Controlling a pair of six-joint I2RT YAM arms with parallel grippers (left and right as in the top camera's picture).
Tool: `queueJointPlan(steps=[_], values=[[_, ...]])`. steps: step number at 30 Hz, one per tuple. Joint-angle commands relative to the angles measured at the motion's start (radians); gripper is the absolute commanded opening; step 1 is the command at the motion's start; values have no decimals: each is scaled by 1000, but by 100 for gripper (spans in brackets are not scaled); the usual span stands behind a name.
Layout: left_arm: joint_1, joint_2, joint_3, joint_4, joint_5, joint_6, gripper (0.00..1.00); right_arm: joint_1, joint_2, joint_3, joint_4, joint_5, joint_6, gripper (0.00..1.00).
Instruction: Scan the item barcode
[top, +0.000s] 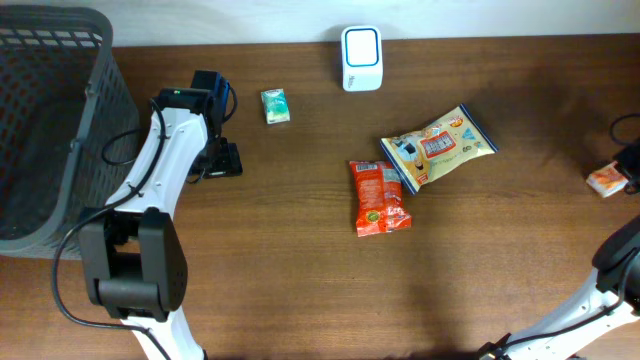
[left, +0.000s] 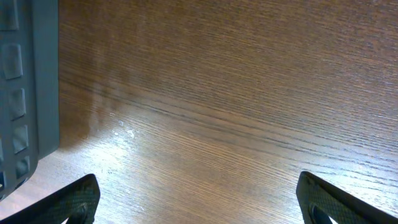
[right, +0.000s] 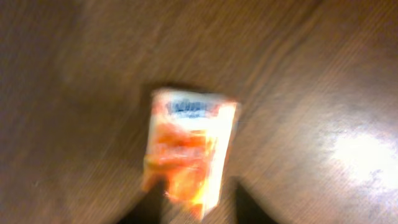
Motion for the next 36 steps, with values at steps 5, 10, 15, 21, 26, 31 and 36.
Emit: queueJointPlan(steps=[5, 10, 15, 21, 26, 31, 36], values=[[3, 7, -4, -1, -14, -14, 99, 11, -102, 61, -67, -79, 111, 66], [3, 7, -4, -1, -14, -14, 99, 14, -251, 64, -82, -340, 114, 70], [3, 7, -4, -1, -14, -14, 99, 70, -336, 64, -170, -584, 117, 75], [3, 7, -4, -1, -14, -14, 99, 192, -358, 63, -373, -581, 44, 72], [3, 7, -4, -1, -14, -14, 99, 277, -363, 63, -492, -572, -84, 70], [3, 7, -4, 0, -14, -14, 99, 354, -364, 44, -533, -501, -106, 70], [3, 7, -4, 21, 158, -14, 99, 468, -360, -45, -444, -471, -121, 99]])
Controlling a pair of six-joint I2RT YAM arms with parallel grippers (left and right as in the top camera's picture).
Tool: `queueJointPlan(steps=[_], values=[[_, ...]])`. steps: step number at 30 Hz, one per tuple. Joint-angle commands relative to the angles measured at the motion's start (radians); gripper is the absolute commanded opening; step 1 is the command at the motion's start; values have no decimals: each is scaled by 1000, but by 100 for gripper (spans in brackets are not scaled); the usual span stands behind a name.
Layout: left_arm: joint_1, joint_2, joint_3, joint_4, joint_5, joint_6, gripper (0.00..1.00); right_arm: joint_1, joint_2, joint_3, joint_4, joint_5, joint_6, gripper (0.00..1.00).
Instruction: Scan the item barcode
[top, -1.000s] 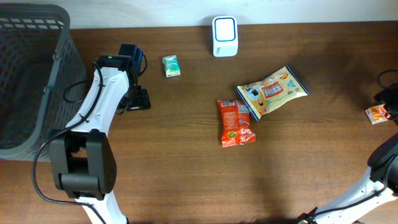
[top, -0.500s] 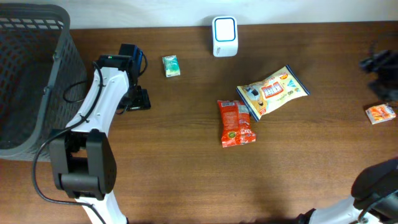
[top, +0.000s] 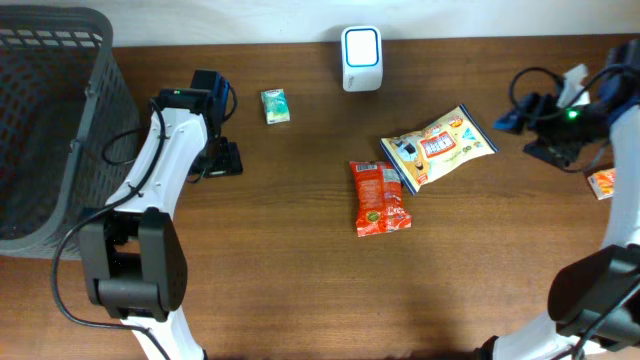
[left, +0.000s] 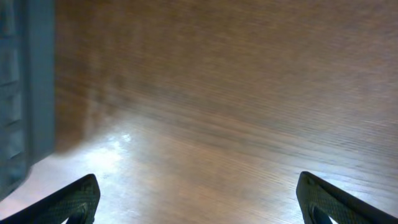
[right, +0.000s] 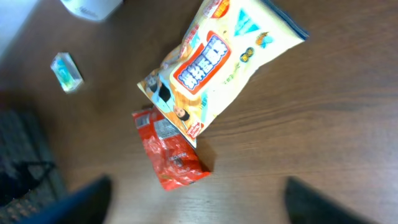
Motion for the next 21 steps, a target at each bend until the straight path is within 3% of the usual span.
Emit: queueJointPlan(steps=[1, 3, 6, 14, 18, 21], values=[[3, 7, -4, 1, 197, -13, 99, 84, -9, -64, 53, 37, -25, 98], [3, 7, -4, 19, 385, -12, 99, 129, 0, -96, 101, 37, -25, 98], [-8, 9, -12, 95, 529, -3, 99, 187, 14, -121, 153, 40, -25, 98], [-169, 14, -80, 174, 581, -2, 98, 263, 30, -125, 186, 40, -25, 98], [-282, 26, -157, 300, 605, -2, 86, 261, 31, -125, 186, 40, -25, 98], [-329, 53, -191, 414, 705, -2, 84, 261, 31, -125, 186, 40, -25, 98]])
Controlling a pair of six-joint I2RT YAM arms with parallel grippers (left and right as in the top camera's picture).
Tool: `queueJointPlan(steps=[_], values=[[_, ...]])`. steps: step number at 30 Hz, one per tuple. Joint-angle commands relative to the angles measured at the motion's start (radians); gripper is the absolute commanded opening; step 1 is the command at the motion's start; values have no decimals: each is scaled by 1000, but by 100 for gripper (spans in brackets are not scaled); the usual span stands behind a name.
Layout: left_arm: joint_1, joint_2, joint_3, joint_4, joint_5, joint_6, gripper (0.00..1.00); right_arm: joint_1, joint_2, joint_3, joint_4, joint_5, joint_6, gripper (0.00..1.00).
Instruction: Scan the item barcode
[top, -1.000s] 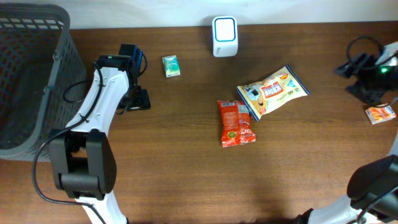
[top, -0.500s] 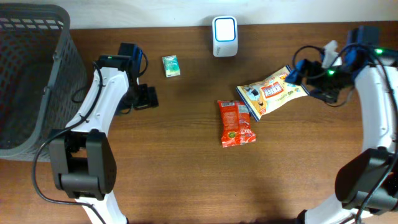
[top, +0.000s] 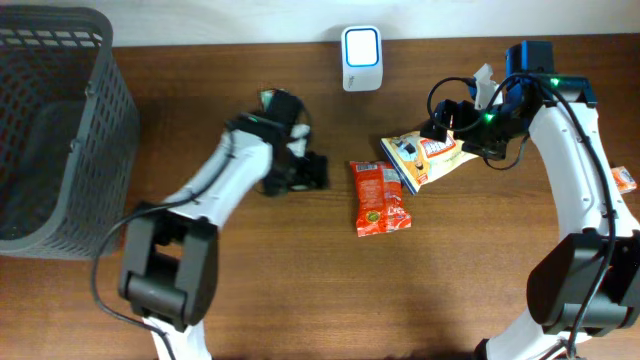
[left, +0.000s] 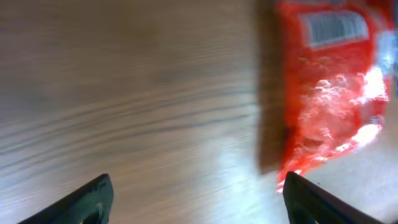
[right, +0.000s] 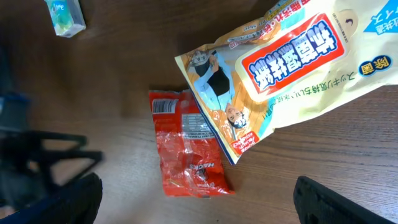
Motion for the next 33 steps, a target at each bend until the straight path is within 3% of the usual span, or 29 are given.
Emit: queueJointPlan(steps=[1, 3, 7, 10, 21, 22, 24, 25, 27, 33], values=[[-48, 55, -44, 117, 168, -3, 85, 3, 9, -2, 3, 12, -8, 98], [-64, 91, -50, 216, 259, -3, 89, 3, 9, -2, 3, 12, -8, 98], [-79, 162, -50, 335, 359, -10, 86, 3, 10, -2, 3, 12, -8, 98], [-83, 199, -50, 353, 381, -12, 73, 3, 10, -2, 3, 12, -8, 98], [-147, 281, -50, 459, 375, -74, 50, 3, 9, -2, 3, 12, -8, 98], [-153, 290, -50, 465, 355, -84, 47, 3, 9, -2, 3, 12, -8, 99], [-153, 294, -50, 460, 302, -96, 31, 3, 9, -2, 3, 12, -8, 98], [-151, 294, -50, 455, 282, -96, 17, 3, 9, -2, 3, 12, -8, 98], [-142, 294, -49, 451, 283, -96, 3, 3, 10, -2, 3, 12, -8, 98], [-84, 288, 19, 274, 277, -66, 0, 3, 10, -2, 3, 12, -8, 98]])
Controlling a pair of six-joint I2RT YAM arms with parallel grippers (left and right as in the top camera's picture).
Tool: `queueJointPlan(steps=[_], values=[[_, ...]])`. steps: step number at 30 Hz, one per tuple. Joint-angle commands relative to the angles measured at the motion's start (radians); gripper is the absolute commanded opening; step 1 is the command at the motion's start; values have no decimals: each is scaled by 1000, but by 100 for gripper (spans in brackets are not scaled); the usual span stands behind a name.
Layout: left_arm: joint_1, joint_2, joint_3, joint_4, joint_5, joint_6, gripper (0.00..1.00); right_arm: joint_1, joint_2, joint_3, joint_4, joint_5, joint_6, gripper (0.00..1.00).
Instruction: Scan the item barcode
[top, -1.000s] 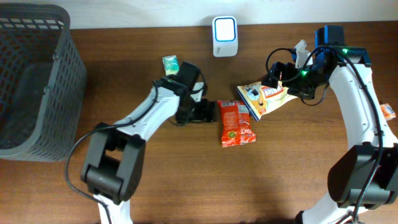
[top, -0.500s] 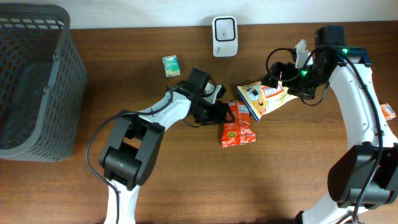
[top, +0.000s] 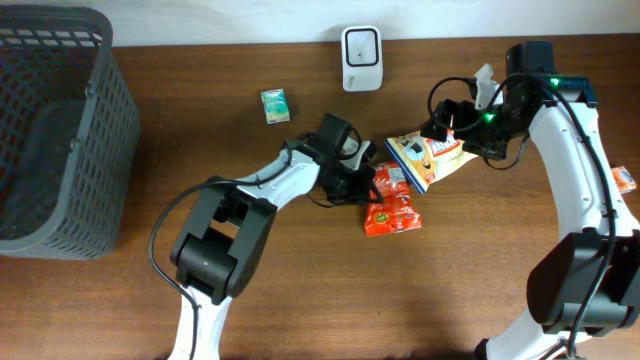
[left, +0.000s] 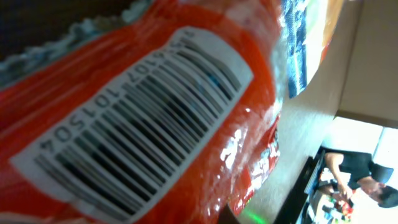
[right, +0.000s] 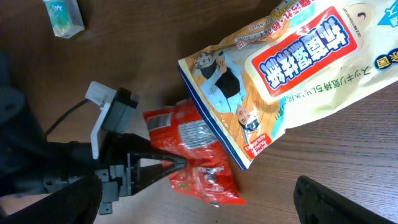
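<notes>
A red snack bag (top: 392, 200) lies tilted at mid-table, and its white barcode label (left: 143, 130) fills the left wrist view. My left gripper (top: 362, 185) is at the bag's upper-left end, its black fingers (right: 163, 155) closed to a point on the bag's edge (right: 205, 168). My right gripper (top: 455, 125) hangs open above a yellow snack bag (top: 430, 152), with nothing between its fingers. The white scanner (top: 360, 45) stands at the back edge.
A small green pack (top: 275, 105) lies left of the scanner. A dark mesh basket (top: 60, 130) fills the far left. An orange pack (top: 626, 180) sits at the right edge. The yellow bag's corner (right: 230, 149) overlaps the red bag.
My left gripper was open just left of the red bag and is now shut on its upper-left end. The bag has turned and shifted slightly right. The right arm has not moved.
First my left gripper was open by the basket and my right gripper was over the orange pack at the right edge. Then the right arm was nearer the yellow bag, and later above it, with the left gripper beside the red bag. Now the left gripper grips that bag.
</notes>
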Motion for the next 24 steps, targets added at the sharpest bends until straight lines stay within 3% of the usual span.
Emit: queueJointPlan(steps=[1, 2, 12, 18, 24], values=[[62, 52, 45, -171, -176, 45, 0, 3, 8, -2, 0, 10, -8, 98], [84, 50, 116, -311, -278, 67, 0, 3, 8, -2, 0, 10, -8, 98], [98, 50, 633, -969, -1040, 68, 0, 3, 8, -2, 0, 10, -8, 98], [91, 54, 679, -1064, -1335, 42, 0, 3, 8, -2, 0, 10, -8, 98], [90, 63, 616, -1068, -1431, 43, 0, 3, 8, -2, 0, 10, -8, 98]])
